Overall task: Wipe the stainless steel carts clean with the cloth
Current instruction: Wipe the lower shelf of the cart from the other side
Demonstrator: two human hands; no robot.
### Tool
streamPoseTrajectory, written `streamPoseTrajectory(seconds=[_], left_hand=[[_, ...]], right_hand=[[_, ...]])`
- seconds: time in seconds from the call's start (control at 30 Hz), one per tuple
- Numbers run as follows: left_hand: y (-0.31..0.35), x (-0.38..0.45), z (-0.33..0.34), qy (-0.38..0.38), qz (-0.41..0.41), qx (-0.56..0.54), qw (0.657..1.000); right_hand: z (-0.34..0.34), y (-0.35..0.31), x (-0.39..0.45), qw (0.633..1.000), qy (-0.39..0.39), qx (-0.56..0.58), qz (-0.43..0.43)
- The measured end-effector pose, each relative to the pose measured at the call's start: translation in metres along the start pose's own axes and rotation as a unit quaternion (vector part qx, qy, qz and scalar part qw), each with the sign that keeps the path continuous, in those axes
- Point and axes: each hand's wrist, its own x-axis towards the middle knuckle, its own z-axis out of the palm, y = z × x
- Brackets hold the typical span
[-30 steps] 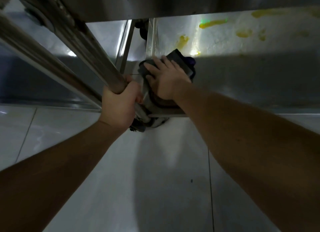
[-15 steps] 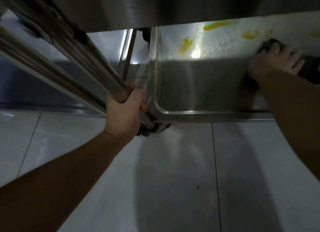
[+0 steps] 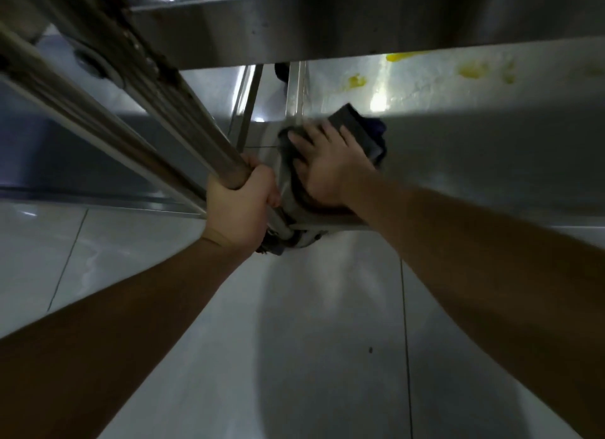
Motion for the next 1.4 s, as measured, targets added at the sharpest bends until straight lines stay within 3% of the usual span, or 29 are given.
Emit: streamPoseTrajectory(seconds=[0.17, 0.27, 0.37, 0.5, 0.57, 0.67, 0.7, 0.77, 0.83, 1.0, 1.13, 1.4], left_hand=[[0.004, -0.003, 0.002, 0.010, -0.006, 0.000, 1.000], [0.006, -0.006, -0.001, 0.010, -0.032, 0.006, 0.999], [0.005, -0.010, -0.003, 0.029, -0.046, 0.081, 0.995], [0.002, -0.017, -0.003, 0.068, -0.149, 0.156, 0.974], [-0.004, -0.026, -0.007, 0.031, -0.230, 0.246, 0.941], [-0.013, -0.055, -0.006, -0.117, -0.425, 0.375, 0.816], [-0.015, -0.064, -0.001, -0.169, -0.450, 0.404, 0.778], [-0.017, -0.075, 0.020, -0.264, -0.409, 0.471, 0.735], [-0.012, -0.079, 0.050, -0.308, -0.326, 0.523, 0.725], [0.001, -0.080, 0.109, -0.305, -0.163, 0.511, 0.787], [0.002, -0.059, 0.159, -0.245, -0.044, 0.524, 0.814], [-0.015, -0.036, 0.253, -0.193, 0.022, 0.488, 0.851]], right_hand=[[0.024, 0.006, -0.084, 0.997, -0.026, 0.002, -0.073], [0.015, 0.045, -0.112, 0.998, -0.026, -0.011, -0.054], [0.007, 0.093, -0.142, 0.997, -0.023, -0.063, -0.031], [-0.006, 0.153, -0.175, 0.998, -0.037, -0.056, 0.013], [-0.010, 0.172, -0.181, 0.995, -0.056, -0.076, 0.017], [-0.014, 0.177, -0.178, 0.994, -0.078, -0.074, 0.013], [-0.015, 0.177, -0.176, 0.994, -0.080, -0.077, 0.008], [-0.014, 0.180, -0.172, 0.990, -0.085, -0.107, -0.021], [-0.014, 0.187, -0.170, 0.985, -0.090, -0.136, -0.060], [-0.015, 0.187, -0.177, 0.995, -0.053, -0.073, -0.048], [-0.012, 0.183, -0.186, 0.999, -0.023, -0.016, -0.023], [-0.017, 0.259, -0.236, 0.999, 0.009, -0.016, 0.038]])
